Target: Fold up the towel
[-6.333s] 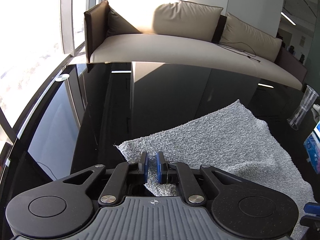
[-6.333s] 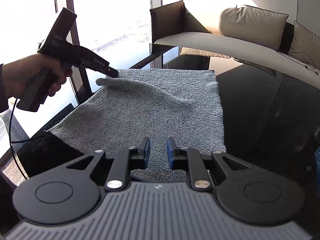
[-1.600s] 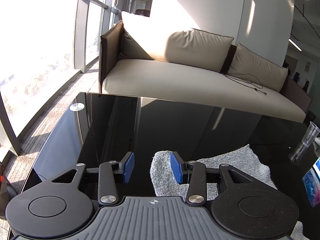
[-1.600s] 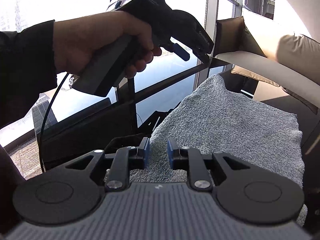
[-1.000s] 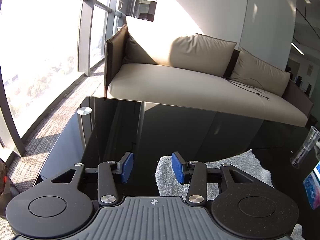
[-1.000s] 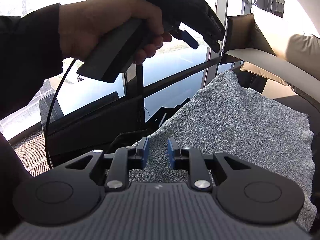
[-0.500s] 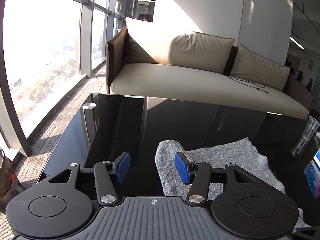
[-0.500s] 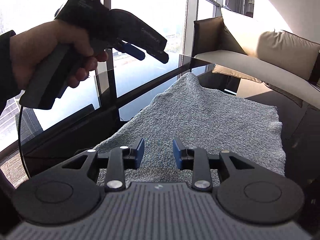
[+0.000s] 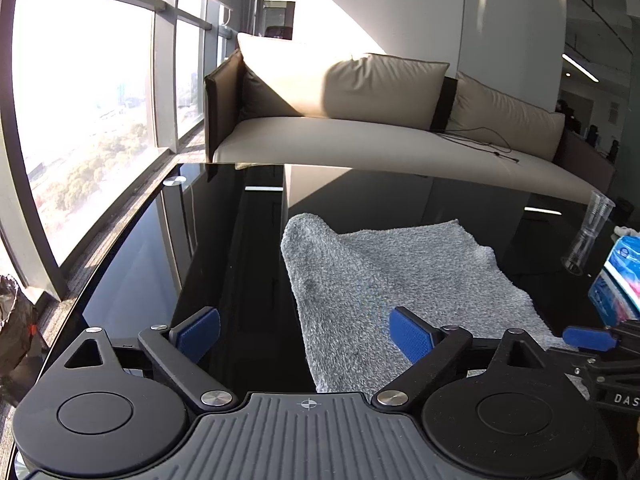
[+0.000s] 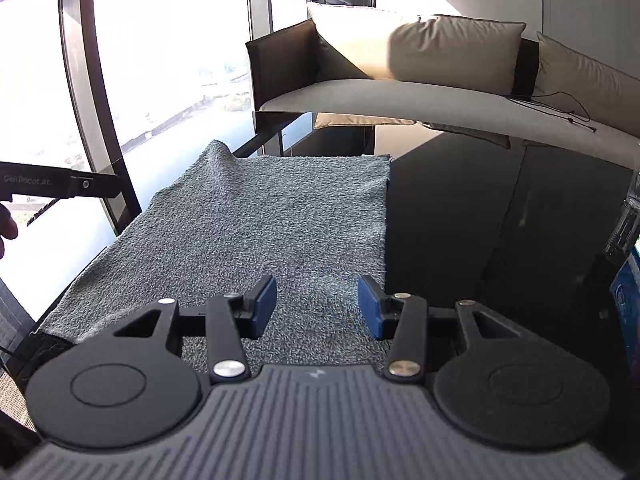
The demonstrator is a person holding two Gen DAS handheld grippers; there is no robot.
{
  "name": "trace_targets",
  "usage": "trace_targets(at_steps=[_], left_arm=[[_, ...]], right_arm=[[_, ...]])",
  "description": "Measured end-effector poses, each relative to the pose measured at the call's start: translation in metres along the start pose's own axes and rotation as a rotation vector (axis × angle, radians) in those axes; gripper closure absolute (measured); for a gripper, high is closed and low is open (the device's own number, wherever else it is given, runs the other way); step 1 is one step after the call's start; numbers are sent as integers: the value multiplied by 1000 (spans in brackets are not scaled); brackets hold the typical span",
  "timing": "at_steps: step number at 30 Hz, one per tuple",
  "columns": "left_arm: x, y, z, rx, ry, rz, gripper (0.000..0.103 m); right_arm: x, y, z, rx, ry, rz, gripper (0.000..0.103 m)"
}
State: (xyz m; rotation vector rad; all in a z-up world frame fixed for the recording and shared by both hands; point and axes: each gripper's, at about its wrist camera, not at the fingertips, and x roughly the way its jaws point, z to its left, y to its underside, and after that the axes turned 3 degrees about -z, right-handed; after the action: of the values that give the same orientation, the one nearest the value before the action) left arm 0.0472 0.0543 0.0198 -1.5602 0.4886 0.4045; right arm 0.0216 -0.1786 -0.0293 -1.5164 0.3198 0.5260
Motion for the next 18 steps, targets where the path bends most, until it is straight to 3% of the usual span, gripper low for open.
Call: trace_targets(at_steps=[2, 6, 8, 10, 13, 18], left_arm=[[-5, 9, -2, -1, 0, 4, 4], [-14, 23, -7, 4, -6, 5, 1], [-19, 27, -10, 10, 1, 0, 1], [-25, 31, -14, 20, 11, -13, 1], [-32, 38, -18, 28, 13, -24, 1], [-37, 48, -22, 41, 9, -12, 1]], right_arm=[[0, 3, -2, 10, 15, 4, 43], [-2, 9, -3, 11, 29, 2, 35], [-4, 11, -3, 10, 40, -5, 25], [-7, 12, -4, 20, 46, -18, 24], [-16, 16, -6, 50, 54, -29, 14], [-36, 22, -10, 80, 48, -66, 13]])
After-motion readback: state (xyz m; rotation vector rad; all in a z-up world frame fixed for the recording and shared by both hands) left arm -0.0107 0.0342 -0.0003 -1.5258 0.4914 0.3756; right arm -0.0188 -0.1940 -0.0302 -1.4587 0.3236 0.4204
